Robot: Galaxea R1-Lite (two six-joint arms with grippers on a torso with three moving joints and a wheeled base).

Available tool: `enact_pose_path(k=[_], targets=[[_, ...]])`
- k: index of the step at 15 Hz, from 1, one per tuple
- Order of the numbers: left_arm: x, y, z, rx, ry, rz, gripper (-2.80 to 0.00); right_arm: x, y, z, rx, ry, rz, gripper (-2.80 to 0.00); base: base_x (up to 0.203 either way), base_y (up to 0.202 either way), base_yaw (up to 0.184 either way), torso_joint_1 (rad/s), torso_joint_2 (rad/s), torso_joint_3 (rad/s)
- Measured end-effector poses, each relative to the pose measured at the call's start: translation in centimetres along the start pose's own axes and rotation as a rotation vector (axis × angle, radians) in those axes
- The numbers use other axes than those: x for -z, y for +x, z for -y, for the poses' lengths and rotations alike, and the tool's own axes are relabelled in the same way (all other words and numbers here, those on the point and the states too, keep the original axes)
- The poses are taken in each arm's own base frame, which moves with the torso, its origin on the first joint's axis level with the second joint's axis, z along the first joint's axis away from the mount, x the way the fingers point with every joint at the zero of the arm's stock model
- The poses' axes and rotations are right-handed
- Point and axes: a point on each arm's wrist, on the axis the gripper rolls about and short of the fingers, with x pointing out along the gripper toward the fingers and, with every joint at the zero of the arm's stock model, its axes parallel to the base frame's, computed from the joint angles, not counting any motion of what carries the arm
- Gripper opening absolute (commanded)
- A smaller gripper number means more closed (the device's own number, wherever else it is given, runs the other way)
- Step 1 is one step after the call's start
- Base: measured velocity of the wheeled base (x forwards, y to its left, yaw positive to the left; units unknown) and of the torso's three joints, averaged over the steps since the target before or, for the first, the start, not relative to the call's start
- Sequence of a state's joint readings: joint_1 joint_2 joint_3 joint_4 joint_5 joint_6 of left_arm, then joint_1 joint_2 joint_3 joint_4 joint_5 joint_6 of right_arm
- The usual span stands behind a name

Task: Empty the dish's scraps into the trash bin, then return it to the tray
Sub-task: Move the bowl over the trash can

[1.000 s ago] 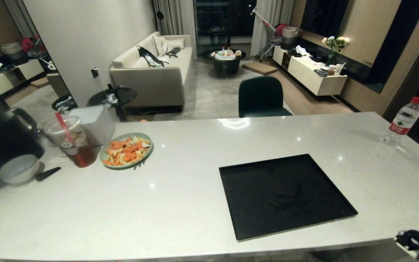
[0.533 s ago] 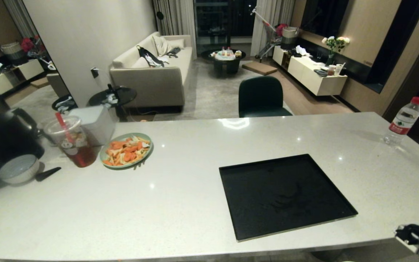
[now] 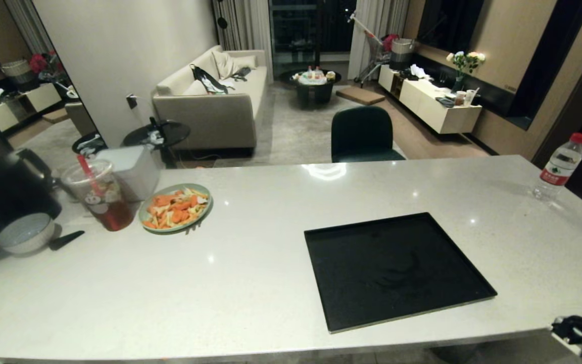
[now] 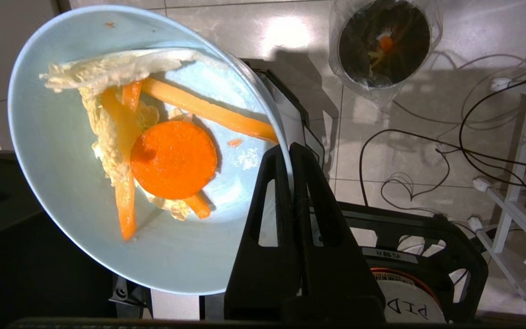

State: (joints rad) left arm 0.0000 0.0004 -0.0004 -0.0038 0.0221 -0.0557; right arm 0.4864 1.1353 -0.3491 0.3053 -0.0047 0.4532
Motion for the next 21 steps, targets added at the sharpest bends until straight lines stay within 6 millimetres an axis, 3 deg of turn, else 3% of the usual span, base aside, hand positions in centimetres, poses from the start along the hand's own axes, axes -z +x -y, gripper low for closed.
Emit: enact_pose_path(k=[13,21], targets=[[0.01,0.0,0.0,0.0,0.0,-0.001,-2.8,0.15,0.15,0.04,0.003,-0.006,-0.012,-2.8,0.0,0.0,0.0,-0.131,0.33,0.198],[0.01,0.0,0.0,0.0,0.0,0.0,-2.8,0.43,0.33,0.18,0.009,-0.007,-0.022,-2.8,0.0,0.0,0.0,-0.165,0.47,0.299]])
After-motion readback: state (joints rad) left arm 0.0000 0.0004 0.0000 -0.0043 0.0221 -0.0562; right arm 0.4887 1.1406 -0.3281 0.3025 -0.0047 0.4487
